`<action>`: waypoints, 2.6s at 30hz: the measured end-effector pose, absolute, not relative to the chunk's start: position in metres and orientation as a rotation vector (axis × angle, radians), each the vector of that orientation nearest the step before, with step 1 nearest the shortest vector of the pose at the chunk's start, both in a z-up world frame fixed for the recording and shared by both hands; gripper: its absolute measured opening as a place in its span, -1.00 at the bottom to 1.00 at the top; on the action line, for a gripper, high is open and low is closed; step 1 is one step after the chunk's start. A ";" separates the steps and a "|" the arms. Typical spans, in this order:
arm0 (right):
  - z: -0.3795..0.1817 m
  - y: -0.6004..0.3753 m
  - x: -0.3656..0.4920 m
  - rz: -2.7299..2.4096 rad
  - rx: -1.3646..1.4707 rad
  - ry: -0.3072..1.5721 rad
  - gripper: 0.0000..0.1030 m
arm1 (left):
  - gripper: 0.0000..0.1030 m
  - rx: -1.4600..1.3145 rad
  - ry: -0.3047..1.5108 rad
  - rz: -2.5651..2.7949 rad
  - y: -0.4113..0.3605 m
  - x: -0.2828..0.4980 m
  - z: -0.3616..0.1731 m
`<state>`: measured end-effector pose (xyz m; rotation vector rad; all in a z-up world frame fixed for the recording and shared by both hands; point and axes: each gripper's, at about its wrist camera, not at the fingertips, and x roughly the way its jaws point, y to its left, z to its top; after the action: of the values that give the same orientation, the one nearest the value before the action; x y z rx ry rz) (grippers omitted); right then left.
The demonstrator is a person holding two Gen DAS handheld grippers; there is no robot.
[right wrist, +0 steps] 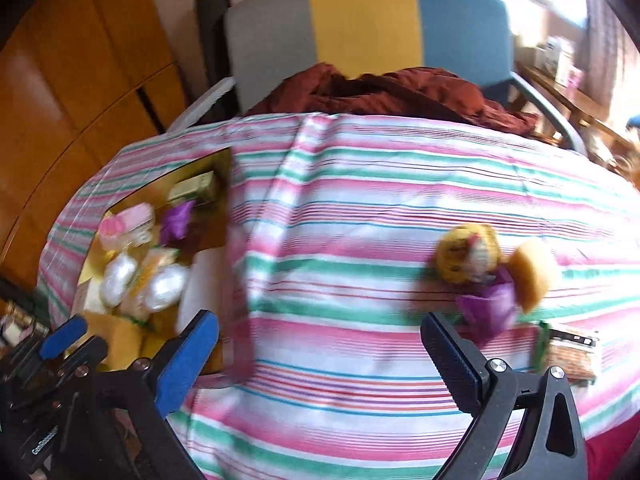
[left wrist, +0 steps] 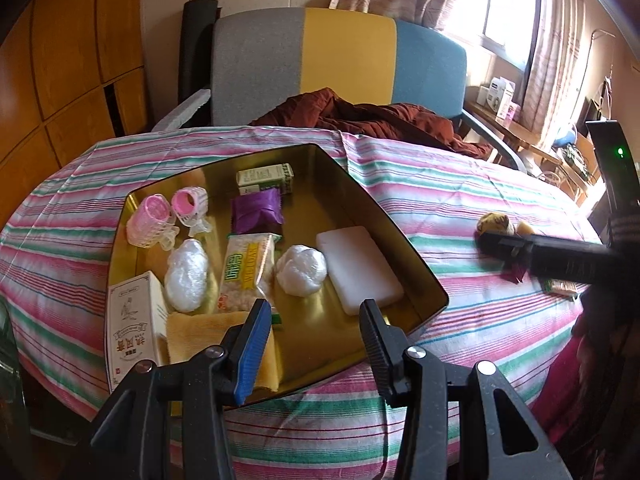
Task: Organize objects
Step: 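Move both open tools back toward the doll, sponge and cracker packs, then grasp the yellow knitted doll with the left tool while the right tool grasps the yellow sponge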
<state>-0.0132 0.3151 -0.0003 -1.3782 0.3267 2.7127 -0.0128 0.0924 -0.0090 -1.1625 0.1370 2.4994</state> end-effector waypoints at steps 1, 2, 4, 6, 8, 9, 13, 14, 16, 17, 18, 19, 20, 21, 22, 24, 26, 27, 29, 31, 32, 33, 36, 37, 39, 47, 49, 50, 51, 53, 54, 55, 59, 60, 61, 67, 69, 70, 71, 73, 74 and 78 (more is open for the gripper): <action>0.001 0.324 -0.012 2.698 -1.366 0.329 0.98 | -0.10 -1.161 0.143 2.493 0.094 -0.012 -0.009; 0.002 0.333 -0.011 2.681 -1.353 0.332 0.98 | -0.10 -1.159 0.149 2.486 0.096 -0.012 -0.009; 0.005 0.355 -0.010 2.649 -1.321 0.341 0.98 | -0.10 -1.153 0.161 2.471 0.101 -0.011 -0.008; 0.007 0.377 -0.009 2.613 -1.282 0.353 0.98 | -0.10 -1.145 0.170 2.455 0.106 -0.010 -0.007; 0.010 0.402 -0.008 2.573 -1.242 0.370 0.99 | -0.10 -1.140 0.181 2.441 0.112 -0.010 -0.006; 0.010 0.414 -0.008 2.549 -1.225 0.379 0.99 | -0.10 -1.138 0.189 2.431 0.116 -0.010 -0.006; 0.010 0.464 -0.006 2.460 -1.156 0.442 0.99 | -0.10 -1.130 0.224 2.391 0.135 -0.008 -0.004; 0.008 0.476 -0.006 2.440 -1.140 0.457 0.99 | -0.10 -1.127 0.232 2.382 0.139 -0.008 -0.004; 0.002 0.495 -0.003 2.404 -1.109 0.495 0.99 | -0.10 -1.122 0.248 2.357 0.150 -0.007 -0.003; -0.002 0.505 -0.001 2.387 -1.096 0.529 0.99 | -0.10 -1.120 0.256 2.341 0.156 -0.006 -0.003; -0.007 0.515 0.002 2.366 -1.085 0.576 0.99 | -0.10 -1.119 0.264 2.325 0.162 -0.007 -0.003; -0.014 0.524 0.004 2.334 -1.088 0.636 0.99 | -0.10 -1.118 0.273 2.314 0.168 -0.007 -0.003; -0.020 0.531 0.006 2.303 -1.102 0.688 0.99 | -0.10 -1.116 0.288 2.298 0.176 -0.007 -0.003; -0.023 0.537 0.008 2.286 -1.106 0.734 0.99 | -0.10 -1.119 0.295 2.284 0.182 -0.008 -0.004; -0.024 0.539 0.009 2.284 -1.096 0.760 0.99 | -0.10 -1.125 0.295 2.268 0.189 -0.009 -0.005; -0.022 0.540 0.012 2.293 -1.082 0.779 0.99 | -0.10 -1.135 0.294 2.234 0.203 -0.012 -0.006; -0.023 0.539 0.012 2.295 -1.093 0.798 0.99 | -0.10 -1.137 0.303 2.207 0.220 -0.015 -0.008; -0.024 0.539 0.012 2.297 -1.101 0.808 0.99 | -0.10 -1.141 0.303 2.195 0.227 -0.017 -0.009; -0.026 0.538 0.011 2.296 -1.113 0.814 0.99 | -0.10 -1.159 0.287 2.158 0.243 -0.024 -0.011; -0.027 0.538 0.010 2.291 -1.121 0.827 0.99 | -0.10 -1.163 0.286 2.133 0.256 -0.030 -0.014; -0.028 0.538 0.010 2.290 -1.120 0.838 0.99 | -0.10 -1.164 0.291 2.124 0.263 -0.032 -0.015; -0.028 0.539 0.011 2.289 -1.117 0.851 0.99 | -0.10 -1.167 0.294 2.114 0.271 -0.034 -0.016; -0.029 0.540 0.012 2.287 -1.120 0.873 0.99 | -0.10 -1.175 0.293 2.080 0.292 -0.045 -0.019; -0.030 0.540 0.011 2.286 -1.127 0.877 0.99 | -0.10 -1.178 0.294 2.073 0.298 -0.048 -0.019; -0.031 0.540 0.010 2.283 -1.141 0.883 0.99 | -0.10 -1.187 0.284 2.052 0.311 -0.056 -0.021; -0.030 0.543 0.012 2.282 -1.128 0.921 0.99 | -0.08 -1.251 0.240 1.979 0.355 -0.085 -0.041; -0.029 0.545 0.014 2.278 -1.118 0.942 0.99 | -0.07 -1.262 0.224 1.962 0.365 -0.090 -0.044; -0.029 0.547 0.015 2.276 -1.111 0.953 0.99 | -0.07 -1.263 0.213 1.951 0.370 -0.093 -0.046; -0.029 0.548 0.016 2.272 -1.104 0.964 0.99 | -0.05 -1.266 0.207 1.946 0.375 -0.096 -0.047; -0.029 0.551 0.017 2.266 -1.092 0.980 0.99 | 0.03 -1.279 0.202 1.932 0.385 -0.102 -0.052; -0.029 0.552 0.017 2.261 -1.091 0.985 0.99 | 0.03 -1.294 0.206 1.923 0.390 -0.106 -0.057; -0.030 0.553 0.017 2.256 -1.091 0.989 0.99 | 0.03 -1.309 0.211 1.918 0.394 -0.109 -0.062; -0.034 0.556 0.015 2.244 -1.110 0.995 0.99 | 0.03 -1.355 0.228 1.897 0.402 -0.116 -0.085; -0.035 0.556 0.014 2.242 -1.116 0.989 0.99 | 0.02 -1.350 0.211 1.896 0.399 -0.116 -0.086; -0.036 0.556 0.013 2.240 -1.125 0.983 0.99 | -0.06 -1.343 0.192 1.895 0.395 -0.116 -0.086; -0.045 0.541 -0.004 2.284 -1.251 0.922 0.99 | -0.23 -1.351 0.117 1.933 0.369 -0.115 -0.081; -0.050 0.536 -0.009 2.286 -1.297 0.886 0.99 | -0.23 -1.348 0.107 1.955 0.358 -0.111 -0.081; -0.052 0.533 -0.012 2.287 -1.318 0.871 0.99 | -0.23 -1.352 0.094 1.961 0.353 -0.111 -0.081; -0.055 0.531 -0.015 2.287 -1.339 0.857 0.99 | -0.23 -1.358 0.079 1.965 0.347 -0.109 -0.081; -0.058 0.527 -0.020 2.290 -1.370 0.826 0.99 | -0.23 -1.362 0.060 1.975 0.338 -0.107 -0.083; -0.060 0.525 -0.022 2.295 -1.383 0.809 0.99 | -0.23 -1.359 0.060 1.978 0.333 -0.105 -0.083; -0.063 0.515 -0.029 2.317 -1.429 0.760 0.99 | -0.23 -1.335 0.096 1.984 0.319 -0.091 -0.083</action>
<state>-0.0285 0.5153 -0.0631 -1.4291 0.7601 2.3168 -0.0908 0.3195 -0.0826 -1.3351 0.0958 1.9837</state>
